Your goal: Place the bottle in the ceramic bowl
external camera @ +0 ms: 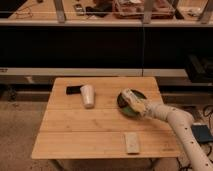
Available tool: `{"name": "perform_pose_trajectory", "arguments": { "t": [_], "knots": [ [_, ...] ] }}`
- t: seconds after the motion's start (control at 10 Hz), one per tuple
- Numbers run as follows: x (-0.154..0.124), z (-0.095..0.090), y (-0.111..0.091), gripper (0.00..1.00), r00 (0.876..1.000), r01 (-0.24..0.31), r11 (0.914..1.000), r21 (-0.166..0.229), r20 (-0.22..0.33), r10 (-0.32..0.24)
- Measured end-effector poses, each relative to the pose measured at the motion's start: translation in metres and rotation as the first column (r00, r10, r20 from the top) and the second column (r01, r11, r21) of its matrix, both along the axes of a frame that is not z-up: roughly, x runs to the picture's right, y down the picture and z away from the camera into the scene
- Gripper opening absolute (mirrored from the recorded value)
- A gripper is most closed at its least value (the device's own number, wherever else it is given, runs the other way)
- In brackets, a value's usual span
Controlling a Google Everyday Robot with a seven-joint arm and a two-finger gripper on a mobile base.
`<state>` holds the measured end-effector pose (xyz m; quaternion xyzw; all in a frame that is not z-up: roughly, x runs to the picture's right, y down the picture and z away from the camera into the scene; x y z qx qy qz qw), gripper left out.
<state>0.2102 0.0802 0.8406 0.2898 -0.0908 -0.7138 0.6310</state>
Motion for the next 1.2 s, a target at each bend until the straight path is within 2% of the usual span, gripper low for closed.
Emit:
{"name": "perform_pose_trajectory", "arguments": {
  "t": [0.3, 0.8, 1.0, 1.1, 1.2],
  "knots": [
    [0.0, -0.021, -0.018, 0.33, 1.0, 0.0, 1.0, 0.0, -0.001, 0.0],
    [0.0, -0.022, -0.019, 0.33, 1.0, 0.0, 1.0, -0.001, 0.0, 0.0],
    [0.0, -0.03, -0.026, 0.29, 1.0, 0.0, 1.0, 0.0, 0.0, 0.0],
    [0.0, -0.032, -0.028, 0.32, 1.0, 0.0, 1.0, -0.001, 0.0, 0.0],
    [0.0, -0.032, -0.027, 0.43, 1.0, 0.001, 1.0, -0.001, 0.001, -0.001]
  ]
}}
